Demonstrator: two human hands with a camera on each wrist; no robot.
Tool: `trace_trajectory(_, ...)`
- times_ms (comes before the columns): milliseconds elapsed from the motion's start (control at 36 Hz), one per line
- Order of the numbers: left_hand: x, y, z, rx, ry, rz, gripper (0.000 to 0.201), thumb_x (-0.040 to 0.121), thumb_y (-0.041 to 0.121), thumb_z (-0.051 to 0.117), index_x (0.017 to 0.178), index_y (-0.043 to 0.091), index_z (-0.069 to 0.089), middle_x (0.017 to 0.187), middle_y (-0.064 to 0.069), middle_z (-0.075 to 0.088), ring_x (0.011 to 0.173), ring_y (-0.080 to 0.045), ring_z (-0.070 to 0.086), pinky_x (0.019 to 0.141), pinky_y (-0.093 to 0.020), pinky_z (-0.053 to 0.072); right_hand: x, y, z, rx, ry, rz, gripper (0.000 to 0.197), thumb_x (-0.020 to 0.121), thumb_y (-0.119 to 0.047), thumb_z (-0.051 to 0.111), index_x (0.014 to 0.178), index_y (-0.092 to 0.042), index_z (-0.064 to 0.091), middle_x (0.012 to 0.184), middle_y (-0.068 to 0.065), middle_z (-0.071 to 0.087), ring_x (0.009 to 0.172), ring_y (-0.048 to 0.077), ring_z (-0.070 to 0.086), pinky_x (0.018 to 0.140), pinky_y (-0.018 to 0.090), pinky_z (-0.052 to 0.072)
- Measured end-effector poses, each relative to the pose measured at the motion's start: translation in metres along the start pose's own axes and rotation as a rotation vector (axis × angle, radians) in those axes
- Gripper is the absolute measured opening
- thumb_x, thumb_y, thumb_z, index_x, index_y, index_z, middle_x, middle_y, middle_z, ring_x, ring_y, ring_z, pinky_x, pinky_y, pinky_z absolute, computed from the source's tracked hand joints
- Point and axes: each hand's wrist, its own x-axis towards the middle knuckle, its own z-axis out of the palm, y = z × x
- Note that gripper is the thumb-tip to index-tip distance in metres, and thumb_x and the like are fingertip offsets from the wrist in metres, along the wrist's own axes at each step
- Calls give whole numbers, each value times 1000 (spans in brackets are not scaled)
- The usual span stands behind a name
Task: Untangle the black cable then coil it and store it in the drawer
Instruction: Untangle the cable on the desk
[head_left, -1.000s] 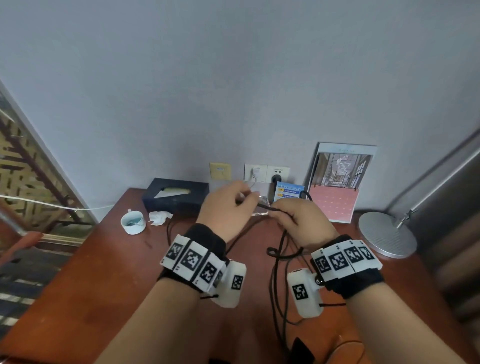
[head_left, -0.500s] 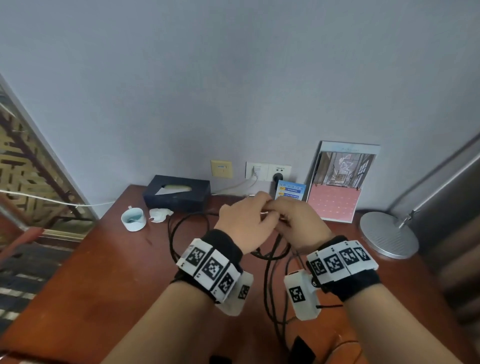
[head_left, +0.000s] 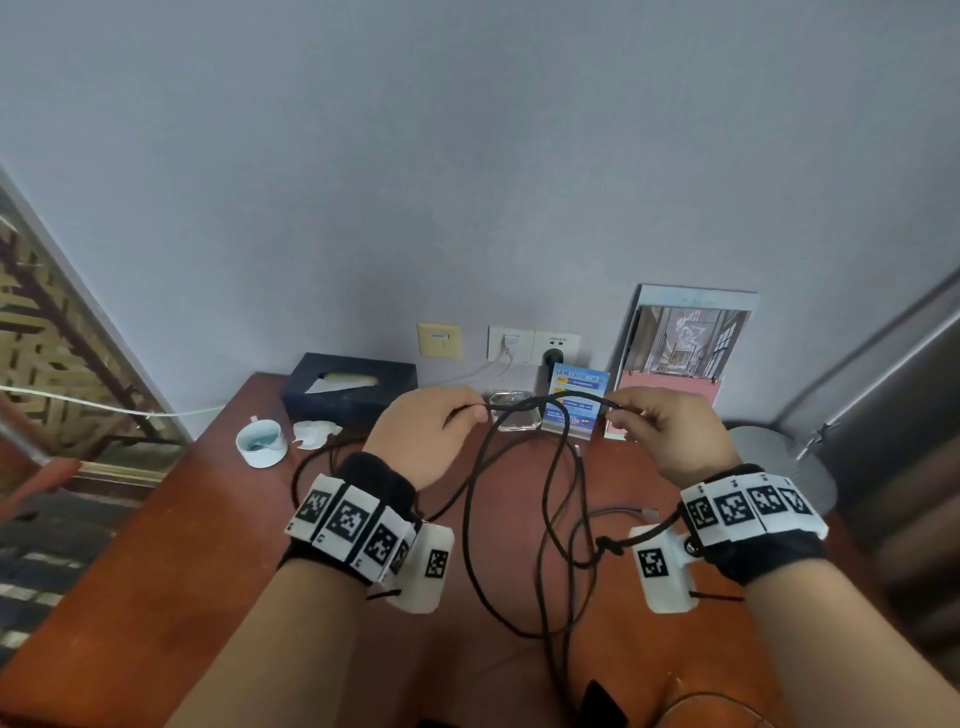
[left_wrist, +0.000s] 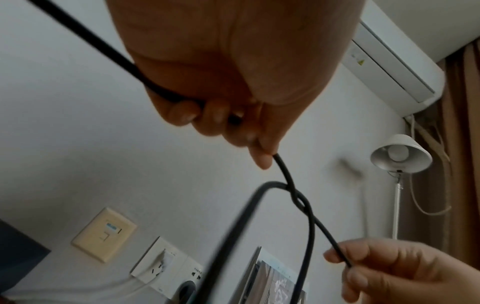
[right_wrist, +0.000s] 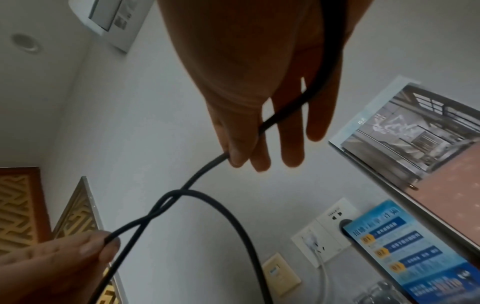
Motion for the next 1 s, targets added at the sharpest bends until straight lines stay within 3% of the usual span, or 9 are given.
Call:
trace_trajectory(278, 7, -2, 6, -185, 202, -169, 12, 92, 33, 61, 97, 29, 71, 93, 18, 66, 90, -1, 57, 86, -20, 41, -1, 6, 28, 154, -20, 68, 27, 87, -5, 62, 104, -24, 68, 86, -8, 68, 70, 12, 61, 75, 27, 49)
trace_trajectory(444, 10, -10, 3, -111, -32, -141, 26, 95, 38, 56, 113, 27, 71, 113, 12, 69, 108, -7, 59, 96, -27, 40, 2, -4, 29, 336, 3, 23, 29, 92, -2, 52, 102, -27, 63, 82, -20, 61, 66, -12, 54, 69, 13, 39)
trace_trajectory(528, 11, -16, 6, -136, -18, -196, 16, 92, 39, 59, 98, 29, 69, 90, 16, 64, 92, -9, 58, 83, -27, 41, 2, -11, 25, 363, -11, 31, 27, 93, -3, 53, 96, -28, 64, 77, -22, 61, 66, -11, 56, 68, 7, 40)
trace_trajectory(583, 12, -16, 8, -147, 23, -202, 9, 91, 40, 61, 90, 31, 62, 83, 15, 59, 87, -10, 56, 79, -28, 40, 0, -17, 22, 423, -50, 49, 23, 94, -12, 54, 83, -28, 67, 70, -16, 66, 61, -5, 56, 65, 12, 42)
trace_trajectory(667, 11, -9, 11, -152, 44, -146, 11, 89, 38, 63, 83, 29, 59, 85, 11, 63, 89, -12, 58, 81, -32, 43, -1, -28, 17, 529, -157, 125, 40, 96, -32, 50, 63, -23, 71, 74, 19, 69, 61, 21, 59, 65, 34, 48)
trace_trajectory(750, 9, -2, 12, -145, 54, -87, 17, 87, 36, 66, 80, 25, 56, 74, 13, 57, 79, -10, 54, 70, -28, 38, 2, -35, 18, 357, -122, 25, 13, 91, -28, 60, 85, -35, 69, 91, -2, 67, 69, 11, 59, 73, 28, 49)
trace_trajectory(833, 8, 3, 15, -162, 66, -50, 21, 85, 36, 68, 74, 27, 52, 68, 11, 56, 73, -9, 54, 65, -28, 37, 4, -43, 19, 253, -170, -50, 35, 90, -17, 60, 119, -37, 56, 81, -26, 55, 59, -3, 53, 64, 7, 37)
trace_trajectory(917, 7, 7, 17, -195, 90, -41, 23, 85, 34, 69, 72, 26, 52, 63, 11, 57, 66, -7, 54, 63, -27, 38, 6, -49, 23, 300, -260, -66, 34, 93, -8, 54, 120, -29, 61, 74, -33, 60, 69, -8, 55, 71, 9, 37)
trace_trajectory(1000, 5, 10, 17, -203, 117, -52, 24, 85, 33, 69, 70, 28, 51, 56, 18, 56, 57, -1, 50, 60, -23, 34, 6, -53, 23, 423, -286, -37, 33, 93, -4, 51, 119, -18, 64, 92, -20, 69, 81, -5, 60, 79, 13, 40)
